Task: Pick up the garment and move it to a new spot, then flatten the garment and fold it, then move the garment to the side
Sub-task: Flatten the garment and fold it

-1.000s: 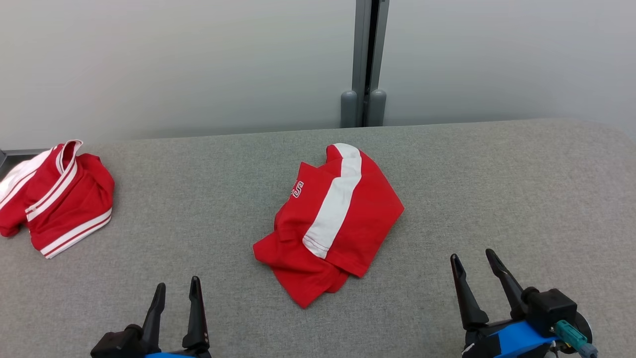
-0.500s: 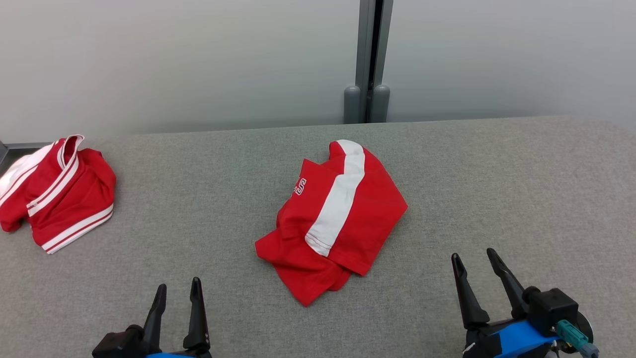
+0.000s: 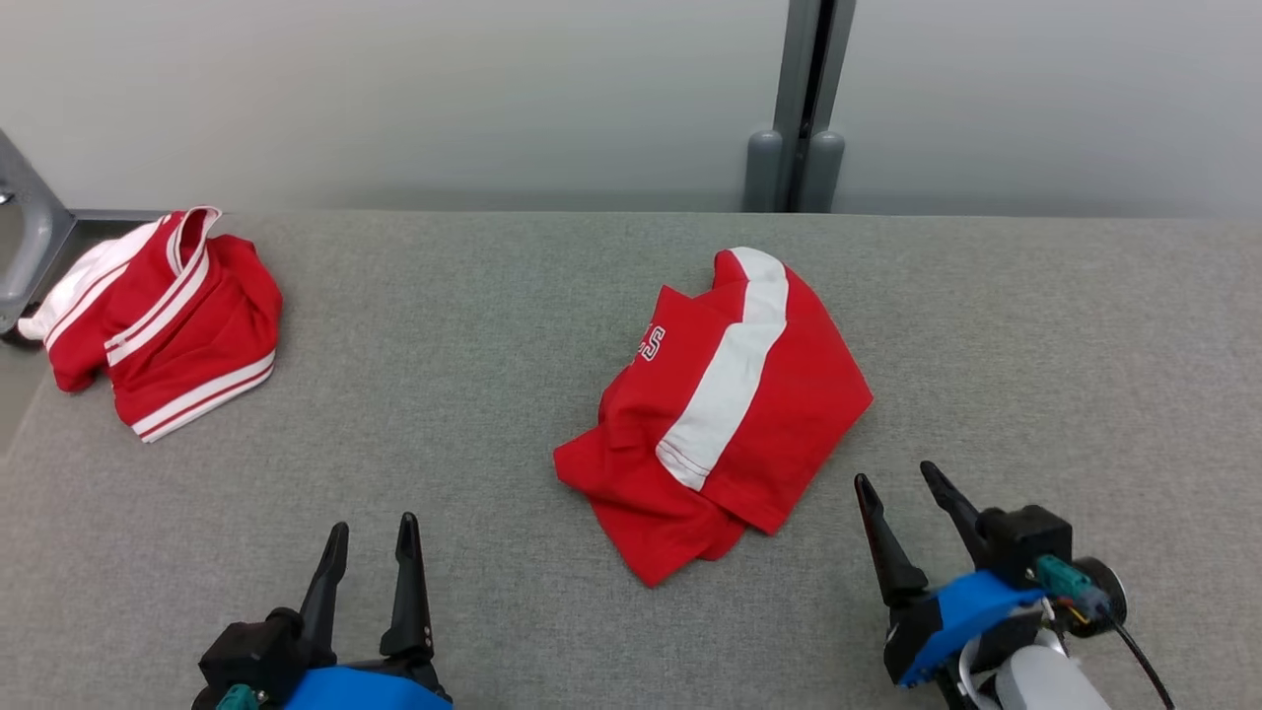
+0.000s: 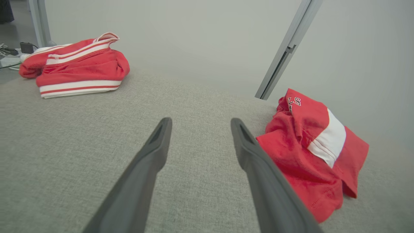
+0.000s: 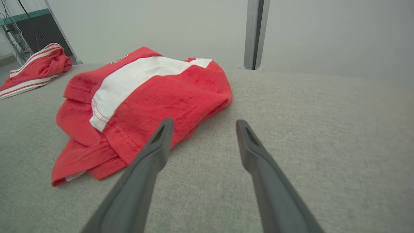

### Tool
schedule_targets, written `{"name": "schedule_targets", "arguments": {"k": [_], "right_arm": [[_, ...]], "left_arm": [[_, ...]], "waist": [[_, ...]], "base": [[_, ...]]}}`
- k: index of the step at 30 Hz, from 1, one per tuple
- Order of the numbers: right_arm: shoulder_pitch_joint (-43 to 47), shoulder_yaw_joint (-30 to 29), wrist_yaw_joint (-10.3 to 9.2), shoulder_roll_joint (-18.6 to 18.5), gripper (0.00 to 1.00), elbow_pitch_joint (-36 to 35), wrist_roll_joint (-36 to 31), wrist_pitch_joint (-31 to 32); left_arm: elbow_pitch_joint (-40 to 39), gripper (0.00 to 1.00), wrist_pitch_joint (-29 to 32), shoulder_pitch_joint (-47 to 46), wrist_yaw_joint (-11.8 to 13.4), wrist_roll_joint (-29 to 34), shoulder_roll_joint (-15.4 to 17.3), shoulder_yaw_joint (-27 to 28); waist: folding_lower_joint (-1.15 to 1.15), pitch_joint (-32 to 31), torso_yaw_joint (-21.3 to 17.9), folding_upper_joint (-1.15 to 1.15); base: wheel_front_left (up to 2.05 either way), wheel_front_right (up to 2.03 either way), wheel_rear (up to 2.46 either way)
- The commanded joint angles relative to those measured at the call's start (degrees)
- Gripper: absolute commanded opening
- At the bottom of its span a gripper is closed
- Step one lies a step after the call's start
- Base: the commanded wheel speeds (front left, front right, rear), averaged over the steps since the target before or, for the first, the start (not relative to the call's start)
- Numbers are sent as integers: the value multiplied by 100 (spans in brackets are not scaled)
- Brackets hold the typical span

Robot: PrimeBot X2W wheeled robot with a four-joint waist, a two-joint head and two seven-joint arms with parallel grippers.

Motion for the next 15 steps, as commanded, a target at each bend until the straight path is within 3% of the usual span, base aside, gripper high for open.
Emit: {"name": "schedule_targets", "arguments": {"k": [1,9,15], "right_arm": [[-270,-11,1,-17,100,260,51,14],[-1737,-644,1,-16,100,1657,-435,273],[-2470,-1087,1,-16,100,2578,-885,1079]], "left_arm": [[-40,100,-27,-124,-26,45,1,-32],[-148,100,-27,-293,-8,31,-29,-88],[-139,100,-27,-372,-5,-15,-48,-162]], "waist": [[0,160,166,0],[0,582,563,0],[0,768,757,0]], "base": [[0,0,0],[0,0,0],[0,0,0]]}}
